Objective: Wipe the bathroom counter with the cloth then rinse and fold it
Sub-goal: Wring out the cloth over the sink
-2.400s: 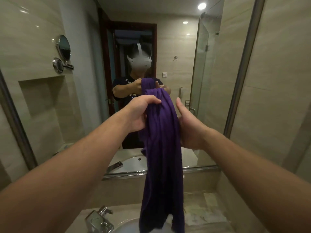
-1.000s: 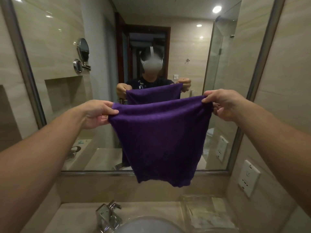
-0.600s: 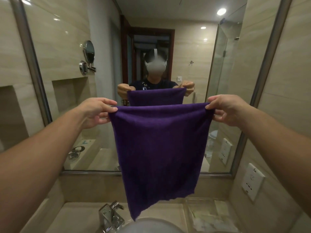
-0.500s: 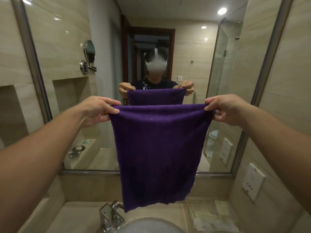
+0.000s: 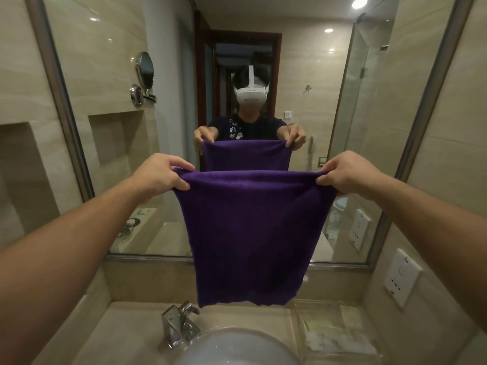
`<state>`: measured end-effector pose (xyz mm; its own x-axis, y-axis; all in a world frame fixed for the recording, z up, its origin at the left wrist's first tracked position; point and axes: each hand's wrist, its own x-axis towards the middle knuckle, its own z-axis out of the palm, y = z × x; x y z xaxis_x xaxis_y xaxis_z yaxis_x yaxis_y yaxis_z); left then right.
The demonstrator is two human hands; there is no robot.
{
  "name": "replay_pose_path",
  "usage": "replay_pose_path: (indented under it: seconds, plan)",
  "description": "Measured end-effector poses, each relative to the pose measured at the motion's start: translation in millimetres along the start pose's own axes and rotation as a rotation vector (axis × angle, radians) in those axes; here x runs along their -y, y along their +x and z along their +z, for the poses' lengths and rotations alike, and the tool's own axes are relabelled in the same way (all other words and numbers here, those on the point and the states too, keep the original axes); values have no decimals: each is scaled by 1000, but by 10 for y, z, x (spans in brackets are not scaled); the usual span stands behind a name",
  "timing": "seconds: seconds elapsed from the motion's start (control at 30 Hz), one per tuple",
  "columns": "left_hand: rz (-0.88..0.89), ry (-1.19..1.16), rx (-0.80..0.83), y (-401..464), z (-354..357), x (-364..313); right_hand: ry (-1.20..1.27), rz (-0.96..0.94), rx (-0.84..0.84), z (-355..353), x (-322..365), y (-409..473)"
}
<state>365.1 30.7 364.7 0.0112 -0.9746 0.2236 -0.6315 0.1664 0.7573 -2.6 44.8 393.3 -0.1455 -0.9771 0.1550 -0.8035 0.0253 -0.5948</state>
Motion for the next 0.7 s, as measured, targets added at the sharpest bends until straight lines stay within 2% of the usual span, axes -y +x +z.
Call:
replay_pose_path:
  seconds: [0.2,0.47,0.7]
  plan:
    - [-68,65,1,-230,257,146,-12,19,75,199,-184,143]
    - [-310,50,-51,-845,889,437,-96,-53,362,783,-521,328]
    - [-433,-17,-201,-1270,1188,590,-85,-166,535,1177,-549,316]
